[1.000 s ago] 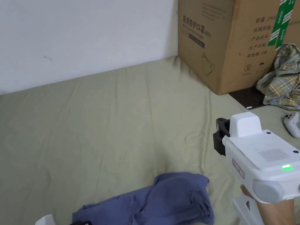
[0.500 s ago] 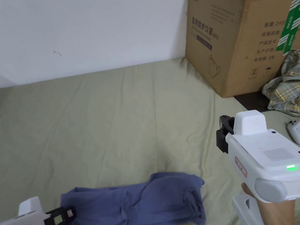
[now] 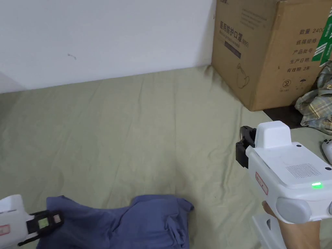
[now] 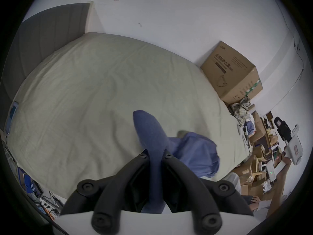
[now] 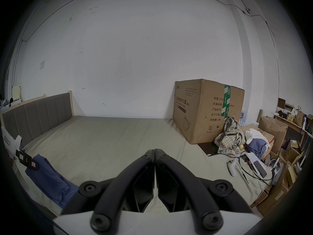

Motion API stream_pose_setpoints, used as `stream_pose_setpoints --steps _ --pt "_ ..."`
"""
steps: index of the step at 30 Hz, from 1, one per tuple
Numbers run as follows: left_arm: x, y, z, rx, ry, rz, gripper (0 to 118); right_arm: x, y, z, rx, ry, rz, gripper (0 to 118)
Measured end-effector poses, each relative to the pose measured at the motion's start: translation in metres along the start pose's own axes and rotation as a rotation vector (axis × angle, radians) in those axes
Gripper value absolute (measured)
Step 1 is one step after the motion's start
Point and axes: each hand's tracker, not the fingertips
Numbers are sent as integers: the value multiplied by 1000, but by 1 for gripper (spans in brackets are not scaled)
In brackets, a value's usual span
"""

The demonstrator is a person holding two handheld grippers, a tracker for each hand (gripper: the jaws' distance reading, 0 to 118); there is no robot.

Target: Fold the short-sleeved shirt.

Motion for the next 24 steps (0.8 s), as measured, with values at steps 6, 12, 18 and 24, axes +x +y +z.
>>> stream_pose_setpoints --steps 6,12,18,24 --pt "84 1 -42 -74 -91 -75 8 3 -2 -1 -5 3 3 0" --pt "144 -8 -103 -183 -143 -168 8 9 -7 4 -12 -5 5 0" --pt "187 -39 -177 -297 -94 -245 8 15 -14 5 -30 -17 -3 0" --pt "198 -62 -213 -342 -45 -283 9 18 -20 8 -44 -19 0 0"
